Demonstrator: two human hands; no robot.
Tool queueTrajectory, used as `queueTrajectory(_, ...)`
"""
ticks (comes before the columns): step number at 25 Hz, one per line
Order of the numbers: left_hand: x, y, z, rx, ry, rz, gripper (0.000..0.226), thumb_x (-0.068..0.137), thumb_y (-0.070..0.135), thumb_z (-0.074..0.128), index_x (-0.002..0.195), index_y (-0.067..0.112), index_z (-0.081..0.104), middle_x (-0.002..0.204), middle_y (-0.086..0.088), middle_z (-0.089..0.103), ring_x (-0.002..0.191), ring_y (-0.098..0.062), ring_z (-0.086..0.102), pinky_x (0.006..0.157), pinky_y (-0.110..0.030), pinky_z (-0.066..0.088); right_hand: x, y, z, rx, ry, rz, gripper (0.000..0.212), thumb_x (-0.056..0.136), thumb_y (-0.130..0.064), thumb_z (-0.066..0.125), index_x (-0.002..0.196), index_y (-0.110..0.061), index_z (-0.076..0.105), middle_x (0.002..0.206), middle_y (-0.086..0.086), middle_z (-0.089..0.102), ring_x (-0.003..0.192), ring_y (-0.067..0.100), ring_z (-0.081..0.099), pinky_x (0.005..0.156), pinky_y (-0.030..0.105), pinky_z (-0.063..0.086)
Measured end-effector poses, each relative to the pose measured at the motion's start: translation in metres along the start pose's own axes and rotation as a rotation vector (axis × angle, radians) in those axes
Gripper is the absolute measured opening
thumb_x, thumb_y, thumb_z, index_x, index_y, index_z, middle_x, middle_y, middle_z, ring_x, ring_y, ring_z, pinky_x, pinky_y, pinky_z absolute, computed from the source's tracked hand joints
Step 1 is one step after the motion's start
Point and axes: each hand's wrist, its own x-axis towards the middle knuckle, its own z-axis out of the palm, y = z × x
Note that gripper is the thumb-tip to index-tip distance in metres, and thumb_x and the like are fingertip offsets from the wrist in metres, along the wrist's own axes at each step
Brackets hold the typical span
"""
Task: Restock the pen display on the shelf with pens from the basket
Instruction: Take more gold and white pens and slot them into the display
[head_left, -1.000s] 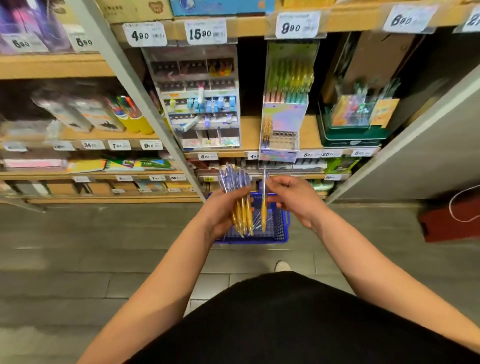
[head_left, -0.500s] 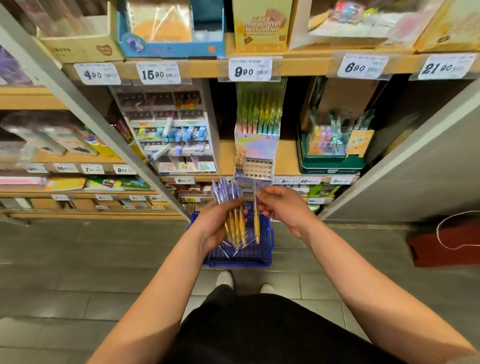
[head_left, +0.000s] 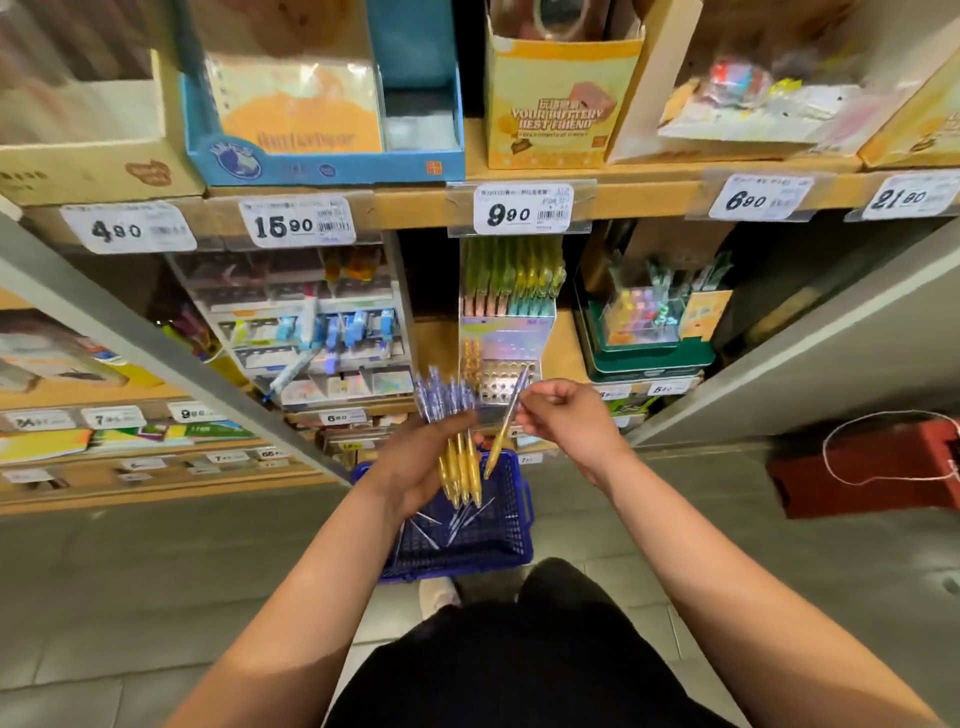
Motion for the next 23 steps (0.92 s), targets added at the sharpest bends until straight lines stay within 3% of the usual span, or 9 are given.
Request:
queueTrajectory(3, 0.018, 0.008, -0.010, -0.009, 0.007, -0.020, 0.030, 0.092, 0.010, 0.072, 0.087, 0.027, 0.048, 0.088, -0.005, 0.080, 0.097, -0.027, 0.074, 0.091, -0.048, 0.059, 0.023, -0.002, -0.001, -0.245, 0.246, -0.118, 0.003, 0.094, -0.015, 0.066, 0.092, -0.017, 0.067, 0.086, 0.005, 0.076, 0.085, 0.021, 0.073, 0.080, 0.034, 0.058)
queueTrajectory(5, 0.027, 0.010, -0.012, 0.003, 0.003, -0.031, 0.027, 0.093, 0.011, 0.070, 0.087, 0.024, 0.047, 0.067, 0.008, 0.075, 0.075, -0.012, 0.076, 0.060, -0.028, 0.061, 0.037, -0.002, 0.004, -0.299, 0.369, -0.173, 0.010, 0.093, -0.016, 0.066, 0.086, -0.023, 0.063, 0.082, 0.000, 0.073, 0.080, 0.012, 0.070, 0.073, 0.022, 0.055)
queueTrajectory(7, 0.031, 0.013, -0.012, 0.012, 0.012, -0.024, 0.021, 0.094, 0.011, 0.069, 0.095, 0.022, 0.051, 0.063, 0.012, 0.073, 0.063, -0.005, 0.073, 0.048, -0.020, 0.054, 0.052, -0.001, 0.011, -0.308, 0.414, -0.266, 0.020, 0.093, -0.011, 0.064, 0.080, -0.026, 0.059, 0.076, -0.006, 0.068, 0.069, -0.004, 0.062, 0.061, 0.005, 0.044)
queueTrajectory(8, 0.034, 0.015, -0.012, 0.005, 0.025, -0.025, 0.027, 0.094, 0.012, 0.070, 0.108, 0.027, 0.052, 0.067, 0.010, 0.076, 0.066, -0.006, 0.074, 0.053, -0.023, 0.057, 0.059, 0.000, 0.014, -0.313, 0.409, -0.302, 0.023, 0.093, -0.010, 0.064, 0.080, -0.028, 0.058, 0.075, -0.009, 0.066, 0.065, -0.007, 0.059, 0.059, 0.003, 0.042)
queueTrajectory(10, 0.037, 0.015, -0.011, -0.023, 0.069, -0.040, 0.024, 0.092, 0.013, 0.071, 0.113, 0.018, 0.060, 0.098, -0.004, 0.080, 0.090, -0.018, 0.075, 0.086, -0.041, 0.061, 0.075, 0.003, 0.017, -0.342, 0.369, -0.353, 0.025, 0.095, -0.011, 0.064, 0.081, -0.030, 0.056, 0.075, -0.013, 0.064, 0.064, -0.006, 0.056, 0.059, 0.001, 0.041)
queueTrajectory(12, 0.037, 0.017, -0.008, -0.051, 0.080, -0.063, 0.032, 0.090, 0.013, 0.072, 0.120, 0.009, 0.060, 0.124, -0.014, 0.072, 0.113, -0.029, 0.067, 0.109, -0.054, 0.046, 0.084, 0.006, 0.017, -0.382, 0.354, -0.390, 0.021, 0.096, -0.012, 0.063, 0.085, -0.029, 0.057, 0.074, -0.016, 0.063, 0.066, -0.006, 0.056, 0.060, 0.002, 0.042)
queueTrajectory(18, 0.042, 0.016, -0.002, -0.078, 0.133, -0.053, 0.045, 0.091, 0.011, 0.072, 0.132, 0.002, 0.057, 0.128, -0.017, 0.069, 0.121, -0.032, 0.063, 0.113, -0.056, 0.041, 0.103, 0.014, 0.015, -0.455, 0.294, -0.426, 0.015, 0.097, -0.014, 0.063, 0.091, -0.027, 0.059, 0.076, -0.023, 0.062, 0.071, -0.016, 0.060, 0.062, -0.001, 0.041)
queueTrajectory(20, 0.044, 0.016, -0.001, -0.098, 0.133, -0.043, 0.056, 0.089, 0.012, 0.074, 0.139, 0.000, 0.052, 0.135, -0.020, 0.064, 0.123, -0.033, 0.061, 0.113, -0.057, 0.040, 0.107, 0.014, 0.015, -0.515, 0.239, -0.415, 0.012, 0.098, -0.016, 0.062, 0.096, -0.027, 0.061, 0.078, -0.023, 0.062, 0.071, -0.010, 0.061, 0.064, 0.002, 0.042)
queueTrajectory(23, 0.045, 0.013, 0.003, -0.147, 0.156, -0.038, 0.066, 0.087, 0.010, 0.076, 0.143, -0.001, 0.043, 0.131, -0.021, 0.066, 0.112, -0.031, 0.068, 0.104, -0.054, 0.051, 0.114, 0.017, 0.018, -0.608, 0.170, -0.384, 0.009, 0.100, -0.018, 0.059, 0.107, -0.018, 0.066, 0.082, -0.015, 0.064, 0.073, 0.005, 0.065, 0.069, 0.016, 0.049)
